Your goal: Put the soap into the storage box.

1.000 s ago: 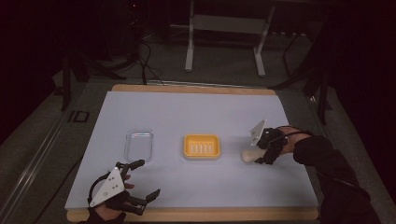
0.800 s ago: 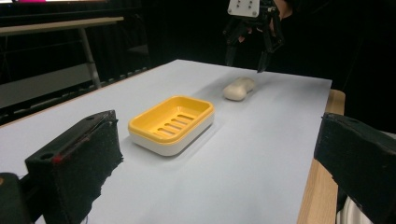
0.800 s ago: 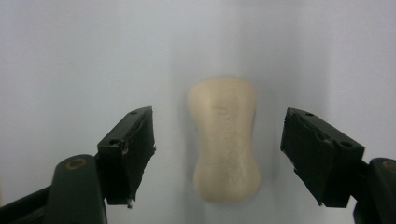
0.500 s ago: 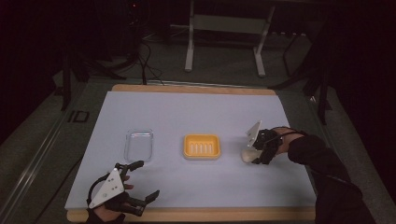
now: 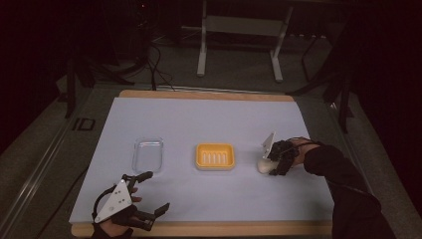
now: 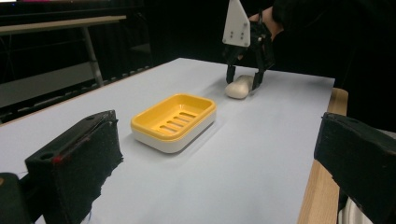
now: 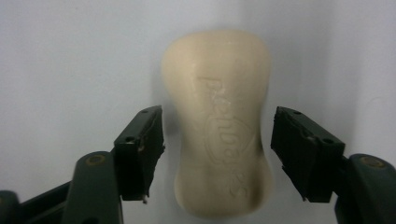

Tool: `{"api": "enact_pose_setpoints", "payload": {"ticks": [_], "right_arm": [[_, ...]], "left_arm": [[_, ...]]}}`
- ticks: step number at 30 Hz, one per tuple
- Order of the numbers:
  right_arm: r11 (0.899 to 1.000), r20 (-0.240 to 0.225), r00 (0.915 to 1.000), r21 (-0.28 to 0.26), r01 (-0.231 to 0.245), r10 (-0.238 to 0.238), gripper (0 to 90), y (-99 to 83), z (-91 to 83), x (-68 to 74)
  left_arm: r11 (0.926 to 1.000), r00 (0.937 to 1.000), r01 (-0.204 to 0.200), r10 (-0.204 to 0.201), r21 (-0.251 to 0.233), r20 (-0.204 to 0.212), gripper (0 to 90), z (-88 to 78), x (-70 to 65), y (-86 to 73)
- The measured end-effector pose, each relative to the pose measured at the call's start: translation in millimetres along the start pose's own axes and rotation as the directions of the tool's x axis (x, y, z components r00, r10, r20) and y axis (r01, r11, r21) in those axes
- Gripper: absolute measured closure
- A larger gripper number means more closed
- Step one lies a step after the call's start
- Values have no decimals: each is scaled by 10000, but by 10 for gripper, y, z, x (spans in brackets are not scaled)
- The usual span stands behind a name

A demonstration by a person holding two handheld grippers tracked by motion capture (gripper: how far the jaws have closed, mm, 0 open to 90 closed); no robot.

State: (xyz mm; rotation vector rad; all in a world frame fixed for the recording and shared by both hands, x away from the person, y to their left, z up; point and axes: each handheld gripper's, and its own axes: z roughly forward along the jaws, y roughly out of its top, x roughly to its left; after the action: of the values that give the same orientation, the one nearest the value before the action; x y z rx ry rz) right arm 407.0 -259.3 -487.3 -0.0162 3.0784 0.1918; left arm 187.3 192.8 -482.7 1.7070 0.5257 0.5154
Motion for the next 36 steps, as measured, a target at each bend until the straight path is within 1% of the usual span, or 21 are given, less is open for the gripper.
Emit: {"api": "enact_pose_setpoints", "payload": {"ticks": [4,7,9,11,13,16,19,21,23,27,29,36], "right_arm": [[9999,-83,10000,119,-14,15,380,-19,65,-14],[9999,-155,9998,57,-86,87,397,-35,93,-23],[9999,-291,9995,-22,-128,127,406,-38,99,-29],[10000,-359,9993,-34,-86,85,436,-38,98,-31],[9999,-528,9985,-1,-173,173,483,-39,95,-39],[9996,-577,9979,17,-282,282,488,-37,92,-44],[9991,-558,9976,171,-398,407,491,-13,92,-38],[9984,-708,9960,202,-537,550,492,-5,86,-40],[9979,-888,9939,29,-646,646,493,-9,70,-38],[9952,-917,9922,-431,-884,842,494,-16,-10,-42],[9953,-843,9931,-473,-851,809,494,-17,-45,-30],[9944,-832,9938,-699,-791,732,494,6,-125,-11]], "left_arm": [[10000,10000,3,-3,-6,-3,7,1,-1,0],[10000,10000,9,-9,22,3,7,2,1,-1],[10000,10000,24,-24,16,3,7,3,1,-1],[10000,10000,22,-22,10,4,7,3,2,-1],[10000,10000,15,-15,12,14,7,2,1,-2],[10000,10000,23,-23,0,23,7,2,-1,-1],[10000,10000,48,-48,-17,40,7,2,0,0],[10000,10000,33,-33,-38,30,7,-1,-1,1],[10000,10000,44,-44,-45,36,7,-1,-1,1],[10000,10000,26,-26,-17,57,7,2,-3,1],[10000,10000,9,-9,3,60,7,3,-7,1],[10000,10000,-1,1,18,54,7,2,-7,0]]}}
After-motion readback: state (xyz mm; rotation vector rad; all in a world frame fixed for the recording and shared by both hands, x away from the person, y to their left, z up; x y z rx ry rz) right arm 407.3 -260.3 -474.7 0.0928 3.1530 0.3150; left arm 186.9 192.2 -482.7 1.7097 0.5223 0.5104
